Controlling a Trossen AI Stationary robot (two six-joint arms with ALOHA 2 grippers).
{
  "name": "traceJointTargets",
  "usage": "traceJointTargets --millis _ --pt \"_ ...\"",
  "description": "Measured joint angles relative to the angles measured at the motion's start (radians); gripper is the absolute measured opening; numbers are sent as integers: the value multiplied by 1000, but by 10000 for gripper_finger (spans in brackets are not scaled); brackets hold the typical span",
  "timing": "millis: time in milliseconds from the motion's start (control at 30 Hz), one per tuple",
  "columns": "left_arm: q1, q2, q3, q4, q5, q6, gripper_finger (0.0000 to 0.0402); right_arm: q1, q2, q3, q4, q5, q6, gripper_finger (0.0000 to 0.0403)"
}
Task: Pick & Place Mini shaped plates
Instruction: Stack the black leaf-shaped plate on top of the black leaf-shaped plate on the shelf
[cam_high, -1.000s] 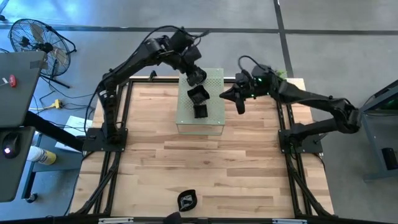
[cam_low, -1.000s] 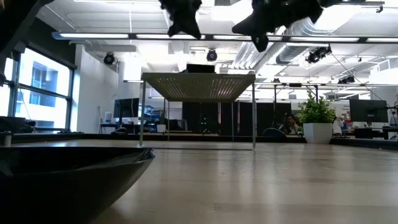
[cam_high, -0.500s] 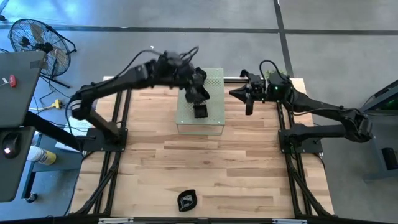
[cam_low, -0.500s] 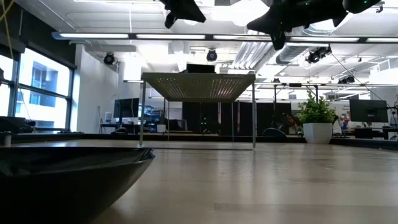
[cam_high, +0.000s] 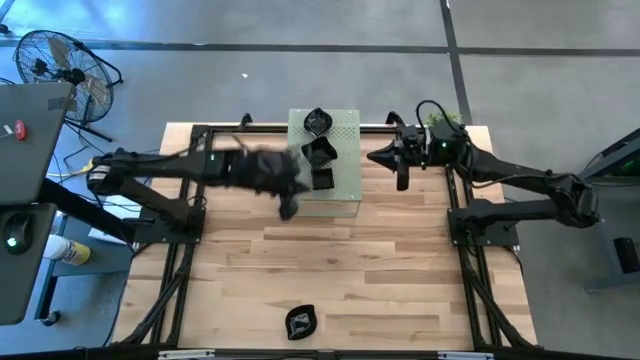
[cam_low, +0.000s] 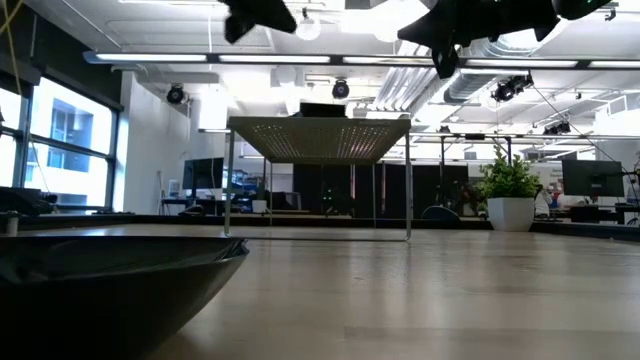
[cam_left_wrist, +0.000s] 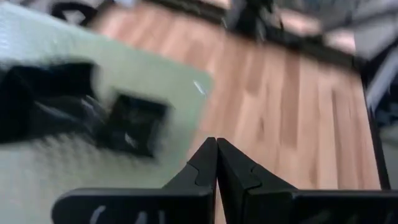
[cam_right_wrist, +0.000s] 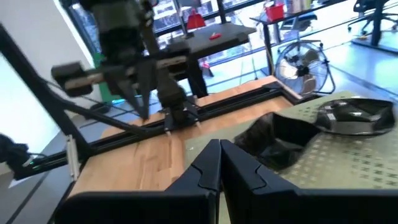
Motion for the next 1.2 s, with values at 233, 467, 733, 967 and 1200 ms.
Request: traceJointTargets --millis 233,467,733,967,1200 --pt "-301 23 0 -153 -201 -185 1 140 0 0 -22 140 22 2" --pt "-497 34 -106 -122 -283 -463 1 270 0 0 -28 276 70 2" --pt "-626 72 -307 59 -265 -705 1 377 0 1 -68 416 112 2" --pt "-646 214 -330 185 -192 -803 15 427 0 1 -82 427 114 2" --pt "-645 375 -330 404 -146 -848 81 429 0 1 -99 395 112 2"
